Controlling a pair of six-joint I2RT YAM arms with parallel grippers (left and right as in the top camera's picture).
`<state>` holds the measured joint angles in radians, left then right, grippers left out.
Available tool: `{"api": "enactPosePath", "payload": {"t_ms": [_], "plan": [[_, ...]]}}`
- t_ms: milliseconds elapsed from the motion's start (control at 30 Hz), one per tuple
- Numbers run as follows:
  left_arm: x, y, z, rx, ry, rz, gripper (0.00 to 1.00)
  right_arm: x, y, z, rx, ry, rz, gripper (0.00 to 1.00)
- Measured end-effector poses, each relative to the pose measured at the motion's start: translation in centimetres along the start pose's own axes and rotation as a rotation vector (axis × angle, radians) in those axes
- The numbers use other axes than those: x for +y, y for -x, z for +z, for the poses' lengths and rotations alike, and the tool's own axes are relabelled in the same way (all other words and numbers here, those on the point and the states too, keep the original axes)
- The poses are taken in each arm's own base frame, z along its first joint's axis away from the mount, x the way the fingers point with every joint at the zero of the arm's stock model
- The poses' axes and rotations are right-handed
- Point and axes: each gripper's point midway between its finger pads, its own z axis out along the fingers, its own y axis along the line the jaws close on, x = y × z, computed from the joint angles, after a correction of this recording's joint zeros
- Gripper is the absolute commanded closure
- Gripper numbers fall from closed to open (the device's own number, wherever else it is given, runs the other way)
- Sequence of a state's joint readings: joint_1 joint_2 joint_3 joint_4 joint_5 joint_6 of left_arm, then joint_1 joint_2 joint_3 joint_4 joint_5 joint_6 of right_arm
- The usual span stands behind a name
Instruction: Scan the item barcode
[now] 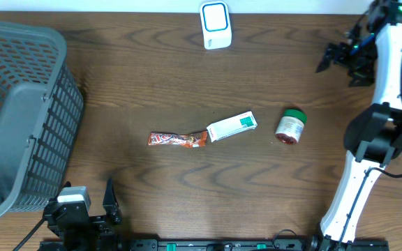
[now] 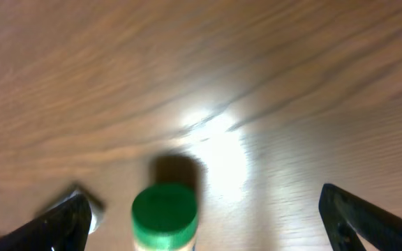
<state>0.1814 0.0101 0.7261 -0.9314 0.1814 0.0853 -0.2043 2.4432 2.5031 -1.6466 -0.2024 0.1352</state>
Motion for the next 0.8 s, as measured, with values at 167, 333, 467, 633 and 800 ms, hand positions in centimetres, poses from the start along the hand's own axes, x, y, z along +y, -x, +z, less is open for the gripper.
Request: {"api": "enactPosePath", "payload": {"t_ms": [167, 333, 467, 633, 800], "plan": [[0.0, 0.0, 0.0, 0.0, 0.0, 0.0, 0.16, 4.4, -2.4, 0.9, 0.078, 0.036, -0.077, 0.01], [0.0, 0.0, 0.0, 0.0, 0.0, 0.0, 0.16, 8.7, -4.3, 2.0, 0.114, 0.037, -0.132, 0.01], [0.0, 0.0, 0.0, 0.0, 0.0, 0.0, 0.16, 10.9, -5.8, 2.9, 0.124, -0.033, -0.138, 0.01], [0.0, 0.0, 0.0, 0.0, 0.0, 0.0, 0.16, 12.0, -8.8, 4.1, 0.166, -0.142, -0.137, 0.01], [0.0, 0.0, 0.0, 0.0, 0.0, 0.0, 0.16, 11.3, -13.0, 1.4, 0.174, -0.196, -0.136, 0.01]]}}
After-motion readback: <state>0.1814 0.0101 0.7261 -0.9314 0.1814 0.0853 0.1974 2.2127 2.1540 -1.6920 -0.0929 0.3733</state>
